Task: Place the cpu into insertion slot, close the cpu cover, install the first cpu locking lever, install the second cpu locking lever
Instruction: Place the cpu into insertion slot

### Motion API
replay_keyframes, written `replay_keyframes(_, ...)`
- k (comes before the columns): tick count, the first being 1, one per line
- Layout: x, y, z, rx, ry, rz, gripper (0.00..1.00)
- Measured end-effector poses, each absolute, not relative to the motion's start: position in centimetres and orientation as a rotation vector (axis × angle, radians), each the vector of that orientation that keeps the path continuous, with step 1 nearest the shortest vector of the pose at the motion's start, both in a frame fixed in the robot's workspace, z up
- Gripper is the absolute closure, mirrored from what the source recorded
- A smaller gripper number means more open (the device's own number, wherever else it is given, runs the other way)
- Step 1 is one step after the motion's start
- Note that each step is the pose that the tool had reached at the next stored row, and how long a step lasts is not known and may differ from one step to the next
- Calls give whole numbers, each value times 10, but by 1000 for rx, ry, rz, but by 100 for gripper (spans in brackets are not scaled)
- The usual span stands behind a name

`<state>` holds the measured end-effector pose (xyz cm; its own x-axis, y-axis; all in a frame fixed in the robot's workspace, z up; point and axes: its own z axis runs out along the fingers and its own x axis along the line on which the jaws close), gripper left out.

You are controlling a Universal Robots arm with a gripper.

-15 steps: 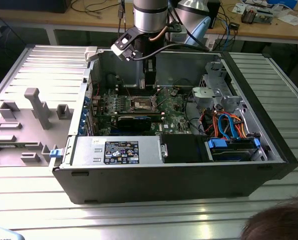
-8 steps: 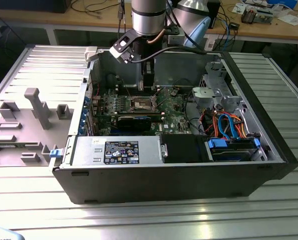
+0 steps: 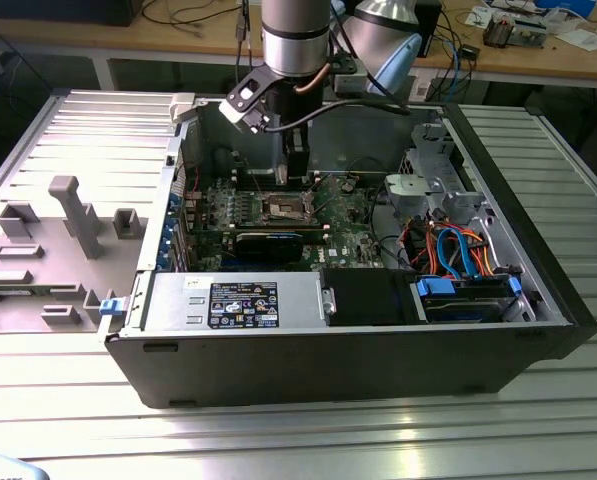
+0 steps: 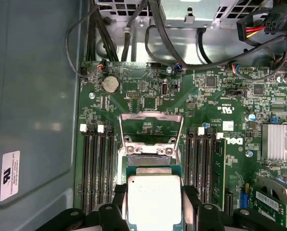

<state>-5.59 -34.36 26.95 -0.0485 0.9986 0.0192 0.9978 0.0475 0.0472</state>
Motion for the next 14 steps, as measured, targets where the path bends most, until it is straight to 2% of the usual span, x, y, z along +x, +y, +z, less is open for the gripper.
replay_keyframes(14, -58, -344, 262, 2168, 2246, 74, 46)
